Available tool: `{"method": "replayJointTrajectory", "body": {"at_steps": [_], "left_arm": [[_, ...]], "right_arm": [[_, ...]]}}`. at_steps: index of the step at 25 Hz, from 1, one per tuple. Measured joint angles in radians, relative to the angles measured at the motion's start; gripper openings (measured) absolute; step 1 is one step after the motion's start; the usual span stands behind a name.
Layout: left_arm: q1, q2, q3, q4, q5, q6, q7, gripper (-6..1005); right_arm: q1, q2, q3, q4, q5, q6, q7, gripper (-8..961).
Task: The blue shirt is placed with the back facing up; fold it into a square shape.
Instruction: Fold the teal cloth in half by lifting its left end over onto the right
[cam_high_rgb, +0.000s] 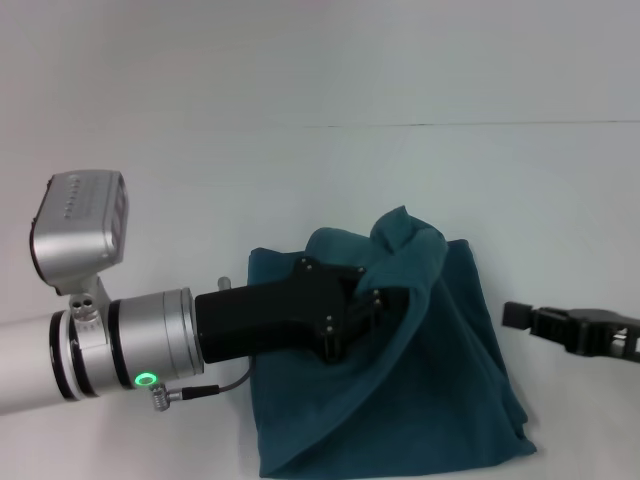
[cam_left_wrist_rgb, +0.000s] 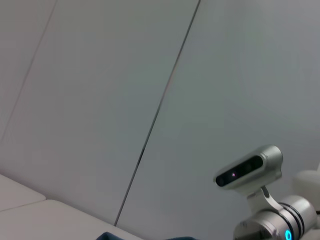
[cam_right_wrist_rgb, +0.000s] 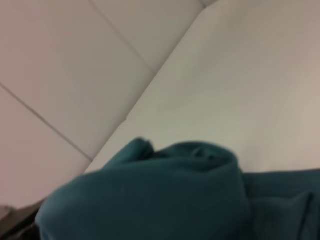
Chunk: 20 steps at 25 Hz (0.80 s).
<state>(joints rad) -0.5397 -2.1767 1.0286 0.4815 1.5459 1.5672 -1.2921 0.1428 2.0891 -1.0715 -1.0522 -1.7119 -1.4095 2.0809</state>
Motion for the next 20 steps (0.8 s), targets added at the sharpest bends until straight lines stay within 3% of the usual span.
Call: {"method": "replayJointTrajectory", "body": {"at_steps": [13,18,20], "left_arm": [[0.009,0.000,0.036,-0.029,0.001,0.007,0.084,41],[0.009,0.000,0.073,-0.031,0.003,0.002,0.097,213],[0.009,0.001,0.077,-0.031,0.003,0.002,0.095,467]], "right_arm": [[0.042,-0.002,0.110,-0.012,-0.009,-0.005,-0.008,116],[0.067,-0.002,0.118,-0.012,-0.015,-0.005,-0.008,120],[0.075,-0.001,0.120,-0.013,-0.015,-0.004,-0.007,122]]}}
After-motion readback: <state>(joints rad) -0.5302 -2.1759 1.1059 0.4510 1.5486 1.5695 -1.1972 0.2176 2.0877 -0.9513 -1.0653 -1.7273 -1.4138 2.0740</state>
